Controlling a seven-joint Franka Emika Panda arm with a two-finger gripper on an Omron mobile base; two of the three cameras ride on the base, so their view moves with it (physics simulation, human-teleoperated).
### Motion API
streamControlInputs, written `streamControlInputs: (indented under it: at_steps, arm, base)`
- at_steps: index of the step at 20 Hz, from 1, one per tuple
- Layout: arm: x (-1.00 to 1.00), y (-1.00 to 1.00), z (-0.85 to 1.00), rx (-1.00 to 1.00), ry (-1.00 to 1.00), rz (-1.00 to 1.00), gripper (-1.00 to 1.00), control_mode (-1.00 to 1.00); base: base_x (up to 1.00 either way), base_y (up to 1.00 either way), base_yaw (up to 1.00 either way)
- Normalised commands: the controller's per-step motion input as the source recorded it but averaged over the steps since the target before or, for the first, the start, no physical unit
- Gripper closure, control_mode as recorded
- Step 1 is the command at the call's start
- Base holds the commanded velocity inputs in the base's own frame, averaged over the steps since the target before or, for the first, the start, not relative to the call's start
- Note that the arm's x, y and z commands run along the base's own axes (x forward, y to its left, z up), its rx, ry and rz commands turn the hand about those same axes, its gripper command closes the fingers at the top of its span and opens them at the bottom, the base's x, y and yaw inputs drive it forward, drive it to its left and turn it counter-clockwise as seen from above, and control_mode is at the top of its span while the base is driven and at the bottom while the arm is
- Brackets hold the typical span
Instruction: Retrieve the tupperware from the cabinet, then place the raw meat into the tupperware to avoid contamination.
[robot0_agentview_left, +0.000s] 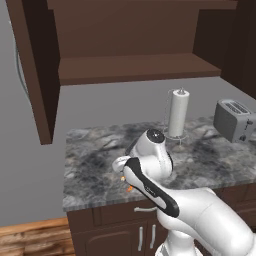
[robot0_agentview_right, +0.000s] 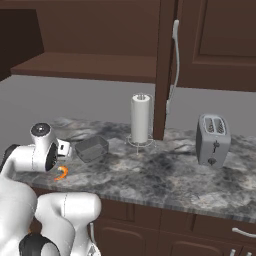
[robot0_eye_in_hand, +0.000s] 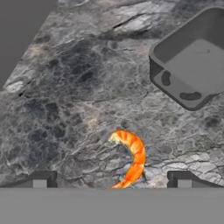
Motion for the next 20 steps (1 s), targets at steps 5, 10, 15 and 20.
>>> streamControlInputs:
  at_steps: [5,10,15,20]
  arm:
    - [-0.16,-0.02,-0.49,-0.01,0.08,0.00,-1.00,-1.00]
    - [-0.04,-0.01,-0.35,0.00,0.03,0.00,-1.00,-1.00]
    - [0.09,-0.04,-0.16,0.00,0.00,0.00,-1.00,-1.00]
    - [0.09,-0.33,-0.09,0.04,0.00,0.00,-1.00,-1.00]
  base:
    - [0.00,0.00,0.00]
    - [0.00,0.00,0.00]
    - [0.00,0.00,0.00]
    - [0.00,0.00,0.00]
